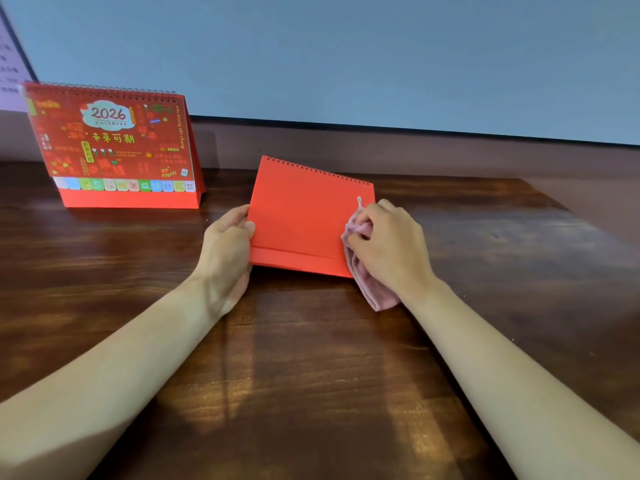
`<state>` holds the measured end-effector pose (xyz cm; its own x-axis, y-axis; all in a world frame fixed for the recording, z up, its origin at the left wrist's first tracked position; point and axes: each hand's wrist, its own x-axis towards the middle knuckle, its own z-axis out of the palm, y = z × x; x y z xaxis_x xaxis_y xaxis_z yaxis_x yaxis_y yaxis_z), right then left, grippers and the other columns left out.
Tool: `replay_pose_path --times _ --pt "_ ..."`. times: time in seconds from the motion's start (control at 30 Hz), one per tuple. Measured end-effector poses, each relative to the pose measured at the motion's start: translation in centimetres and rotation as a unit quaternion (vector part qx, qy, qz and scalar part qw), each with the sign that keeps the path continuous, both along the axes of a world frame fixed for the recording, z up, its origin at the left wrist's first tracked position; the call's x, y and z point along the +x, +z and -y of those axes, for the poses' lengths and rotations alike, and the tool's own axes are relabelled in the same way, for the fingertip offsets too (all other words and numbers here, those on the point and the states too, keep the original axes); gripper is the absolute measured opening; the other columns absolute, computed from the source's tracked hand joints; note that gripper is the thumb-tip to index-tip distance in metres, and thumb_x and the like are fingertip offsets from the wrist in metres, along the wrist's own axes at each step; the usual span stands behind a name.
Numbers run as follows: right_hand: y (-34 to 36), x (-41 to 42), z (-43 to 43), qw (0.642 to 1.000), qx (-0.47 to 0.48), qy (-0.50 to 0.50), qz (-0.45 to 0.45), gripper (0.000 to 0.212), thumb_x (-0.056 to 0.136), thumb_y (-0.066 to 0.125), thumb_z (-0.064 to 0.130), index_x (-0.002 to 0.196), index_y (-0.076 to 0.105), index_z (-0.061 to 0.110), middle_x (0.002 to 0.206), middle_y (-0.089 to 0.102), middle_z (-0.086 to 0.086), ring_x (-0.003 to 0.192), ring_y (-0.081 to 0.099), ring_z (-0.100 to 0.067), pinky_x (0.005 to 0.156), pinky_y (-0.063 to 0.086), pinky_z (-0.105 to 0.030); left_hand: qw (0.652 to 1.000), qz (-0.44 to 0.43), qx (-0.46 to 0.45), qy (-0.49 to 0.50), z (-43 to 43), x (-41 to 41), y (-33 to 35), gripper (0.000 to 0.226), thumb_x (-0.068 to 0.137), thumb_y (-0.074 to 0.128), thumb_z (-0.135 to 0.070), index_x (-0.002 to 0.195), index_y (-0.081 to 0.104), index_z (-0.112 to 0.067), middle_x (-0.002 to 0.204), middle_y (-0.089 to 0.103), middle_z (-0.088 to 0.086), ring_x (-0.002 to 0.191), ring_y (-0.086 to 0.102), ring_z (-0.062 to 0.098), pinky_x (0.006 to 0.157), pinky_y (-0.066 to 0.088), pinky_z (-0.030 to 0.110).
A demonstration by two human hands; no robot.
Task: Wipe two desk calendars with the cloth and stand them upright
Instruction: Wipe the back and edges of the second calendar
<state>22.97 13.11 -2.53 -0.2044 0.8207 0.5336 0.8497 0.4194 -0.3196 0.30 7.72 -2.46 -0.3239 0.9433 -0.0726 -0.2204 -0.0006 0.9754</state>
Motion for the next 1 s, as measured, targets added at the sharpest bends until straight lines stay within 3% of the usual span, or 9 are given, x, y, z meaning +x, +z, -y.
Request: replay_pose_path --times 0.13,0.23,0.4,0.53,0.63,0.7,0.8,0.9,1.0 --pt "-0.2 -2.6 2.8 0.998 -0.031 0.058 0.005 0.006 0.084 0.073 0.031 0.089 0.072 0.028 0.099 0.064 0.011 0.099 0.064 -0.016 0.081 0.053 -0.034 1.0 -0.007 0.002 0.018 0.1 0.2 0.0 0.043 0.114 0.031 -0.003 0.121 0.068 -0.024 0.113 0.08 0.001 0.106 0.076 0.015 0.093 0.06 0.028" --pt "-0.2 -5.7 4.0 0.99 -0.04 0.137 -0.014 0.015 0.086 0.075 0.028 0.101 0.077 0.026 0.106 0.067 0.009 0.103 0.063 -0.021 0.087 0.052 -0.036 1.0 -0.01 0.011 0.023 0.1 0.1 -0.2 0.041 0.114 0.031 -0.002 0.133 0.064 -0.014 0.117 0.078 0.006 0.102 0.076 0.016 0.091 0.061 0.029" --pt "-1.2 -8.6 4.5 0.978 -0.03 0.203 0.021 0.03 0.094 0.063 0.026 0.123 0.07 0.032 0.117 0.06 0.012 0.11 0.055 -0.018 0.085 0.055 -0.046 1.0 0.006 0.015 0.023 0.5 -0.2 -0.3 0.041 0.11 0.032 0.004 0.13 0.066 -0.007 0.118 0.077 0.014 0.103 0.077 0.025 0.084 0.064 0.032" --pt "-1.1 -7.4 4.6 0.976 -0.033 0.216 0.023 0.033 0.09 0.053 0.035 0.117 0.07 0.025 0.113 0.06 0.007 0.104 0.054 -0.02 0.08 0.052 -0.04 0.999 0.01 0.008 0.043 0.2 0.2 0.0 0.039 0.109 0.032 0.006 0.128 0.064 -0.005 0.118 0.074 0.018 0.105 0.074 0.028 0.096 0.062 0.038" --pt "-1.0 -4.9 3.9 0.983 -0.043 0.179 0.011 0.022 0.089 0.064 0.025 0.11 0.07 0.023 0.108 0.06 0.006 0.103 0.057 -0.021 0.083 0.051 -0.044 0.998 0.004 -0.012 0.062 -0.1 0.2 0.2 0.038 0.11 0.032 0.006 0.121 0.064 -0.008 0.106 0.072 0.009 0.088 0.07 0.016 0.08 0.059 0.029" --pt "-1.0 -3.1 3.2 0.989 -0.05 0.142 0.007 0.018 0.089 0.072 0.031 0.106 0.069 0.024 0.105 0.06 0.009 0.103 0.058 -0.017 0.083 0.052 -0.041 0.997 -0.005 -0.036 0.065 -0.3 0.0 0.1 0.038 0.109 0.033 0.006 0.103 0.065 -0.014 0.098 0.069 0.005 0.084 0.066 0.015 0.075 0.056 0.028" --pt "-0.6 -1.1 2.6 0.993 -0.067 0.098 0.01 0.019 0.089 0.076 0.042 0.1 0.068 0.029 0.103 0.057 0.016 0.1 0.056 -0.01 0.072 0.047 -0.033 0.996 -0.02 -0.059 0.063 0.0 0.0 0.4 0.043 0.108 0.033 0.008 0.087 0.06 -0.017 0.089 0.066 0.005 0.081 0.064 0.017 0.079 0.055 0.031" --pt "-0.5 0.5 2.4 0.996 -0.083 0.013 0.012 0.013 0.094 0.07 0.039 0.097 0.064 0.029 0.102 0.057 0.011 0.09 0.06 -0.014 0.066 0.044 -0.032 0.996 0.012 -0.061 0.064 0.5 0.3 1.1 0.043 0.109 0.032 0.008 0.084 0.056 -0.018 0.09 0.066 0.005 0.083 0.066 0.016 0.083 0.057 0.03" --pt "-0.6 1.3 2.7 0.989 -0.103 -0.11 -0.007 0.014 0.099 0.062 0.038 0.096 0.058 0.025 0.099 0.06 0.003 0.084 0.063 -0.023 0.065 0.046 -0.035 0.995 0.054 -0.048 0.063 0.7 0.1 1.7 0.039 0.109 0.034 0.005 0.092 0.06 -0.017 0.101 0.071 0.008 0.096 0.07 0.021 0.098 0.06 0.04"
